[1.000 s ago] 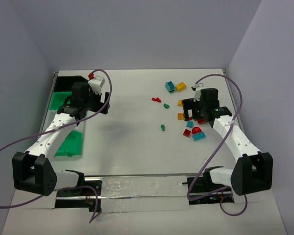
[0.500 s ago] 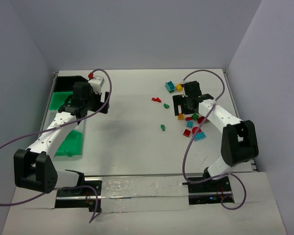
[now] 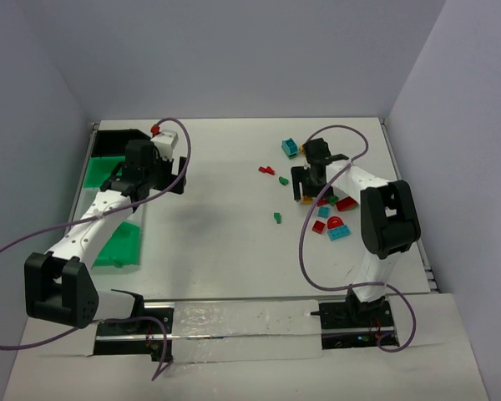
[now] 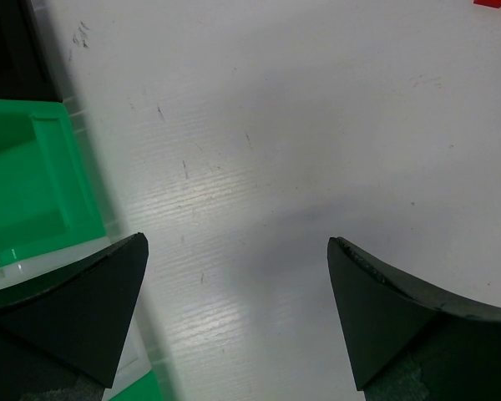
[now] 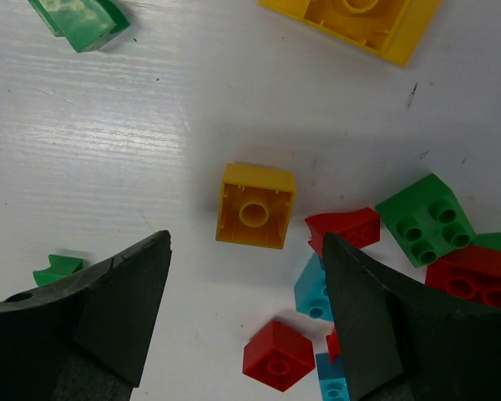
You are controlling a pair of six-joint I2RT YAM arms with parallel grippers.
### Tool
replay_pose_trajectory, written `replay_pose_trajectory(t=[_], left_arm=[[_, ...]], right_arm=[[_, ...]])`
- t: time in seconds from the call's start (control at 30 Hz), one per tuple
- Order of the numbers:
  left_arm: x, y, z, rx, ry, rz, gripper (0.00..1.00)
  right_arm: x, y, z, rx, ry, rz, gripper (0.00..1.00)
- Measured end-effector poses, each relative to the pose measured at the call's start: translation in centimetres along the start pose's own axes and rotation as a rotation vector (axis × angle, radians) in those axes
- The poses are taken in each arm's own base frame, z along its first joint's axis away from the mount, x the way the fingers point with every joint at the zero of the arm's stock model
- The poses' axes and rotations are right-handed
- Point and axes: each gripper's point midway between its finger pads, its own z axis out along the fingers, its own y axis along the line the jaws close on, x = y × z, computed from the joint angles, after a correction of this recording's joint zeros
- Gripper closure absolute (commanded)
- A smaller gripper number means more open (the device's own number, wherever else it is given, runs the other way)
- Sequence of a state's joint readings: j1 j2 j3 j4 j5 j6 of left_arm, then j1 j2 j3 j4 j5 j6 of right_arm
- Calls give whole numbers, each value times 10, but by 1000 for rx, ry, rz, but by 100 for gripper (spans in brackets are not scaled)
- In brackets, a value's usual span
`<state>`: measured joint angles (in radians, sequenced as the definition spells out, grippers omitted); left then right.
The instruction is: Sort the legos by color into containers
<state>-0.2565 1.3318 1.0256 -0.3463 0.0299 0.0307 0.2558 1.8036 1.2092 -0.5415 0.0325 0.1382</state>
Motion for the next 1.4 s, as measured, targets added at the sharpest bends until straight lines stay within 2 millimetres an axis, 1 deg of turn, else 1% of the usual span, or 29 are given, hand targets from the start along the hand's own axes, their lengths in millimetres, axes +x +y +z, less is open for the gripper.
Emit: replay_pose_trajectory(t=[0.33, 0.4, 0.5, 0.6, 0.67, 0.8, 0.83, 0.9, 0.97, 1.1, 1.13, 1.17, 1.23, 1.33, 1.4], left_arm=[[2, -2, 2, 9, 7, 0, 1], [2, -2, 2, 9, 7, 0, 1], [2, -2, 2, 10, 7, 0, 1], [2, -2, 2, 12, 7, 1, 1], [2, -3, 2, 15, 7, 1, 1], [3, -6, 3, 37, 10, -1, 1], [3, -8, 3, 46, 12, -1, 1], [3, -12, 5, 66, 16, -1, 1], [3, -15, 5, 88, 17, -1, 1], [1, -24, 5, 138, 10, -2, 2], [1, -27, 4, 155, 8, -2, 3], [0, -30, 3, 174, 4, -2, 7], [-3, -39, 0, 231, -10, -1, 7], [-10, -56, -6, 334, -35, -2, 2], [-17, -72, -13, 444, -62, -23, 1]], right_arm=[[0, 5, 11, -21, 25, 3, 30], [-1, 6, 11, -22, 25, 3, 34], [-4, 6, 11, -23, 20, 4, 42], [-5, 6, 12, -23, 18, 3, 54], [-4, 7, 13, -29, 23, 3, 56], [-1, 12, 13, -55, 35, 6, 56], [-1, 13, 12, -62, 39, 7, 59], [-1, 16, 11, -78, 46, 11, 68], [0, 17, 11, -88, 51, 13, 75], [0, 25, 8, -141, 62, 17, 81], [0, 29, 6, -172, 64, 19, 81], [-1, 35, 4, -211, 65, 22, 84], [-6, 53, -8, -327, 62, 38, 84], [-25, 82, -39, -509, 15, 60, 85], [-46, 106, -68, -658, -37, 92, 85]])
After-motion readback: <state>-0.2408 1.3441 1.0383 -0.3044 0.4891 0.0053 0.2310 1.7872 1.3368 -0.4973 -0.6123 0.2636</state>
